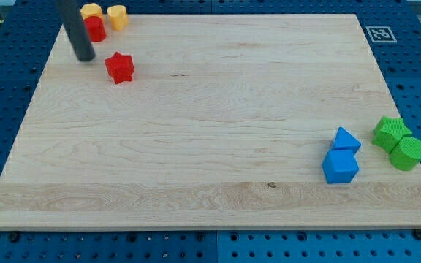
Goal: Move the red star right to the red circle
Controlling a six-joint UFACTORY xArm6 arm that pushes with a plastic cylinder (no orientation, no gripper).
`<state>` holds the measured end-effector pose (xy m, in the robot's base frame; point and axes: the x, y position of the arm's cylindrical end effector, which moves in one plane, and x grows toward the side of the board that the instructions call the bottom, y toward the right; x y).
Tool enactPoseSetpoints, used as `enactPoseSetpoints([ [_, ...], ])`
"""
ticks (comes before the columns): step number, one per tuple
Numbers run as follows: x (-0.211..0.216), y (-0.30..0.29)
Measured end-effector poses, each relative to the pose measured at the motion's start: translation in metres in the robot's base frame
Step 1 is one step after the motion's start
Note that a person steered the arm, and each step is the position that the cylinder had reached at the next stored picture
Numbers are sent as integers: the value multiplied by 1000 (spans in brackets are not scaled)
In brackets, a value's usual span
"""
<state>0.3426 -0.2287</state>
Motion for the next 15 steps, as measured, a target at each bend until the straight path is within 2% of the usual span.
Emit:
enactPoseSetpoints([
  [1, 52, 21],
  [2, 57, 74],
  [3, 54, 81],
  [9, -36, 44],
  [10, -19, 64],
  [11, -23, 88],
  [15, -74, 68],
])
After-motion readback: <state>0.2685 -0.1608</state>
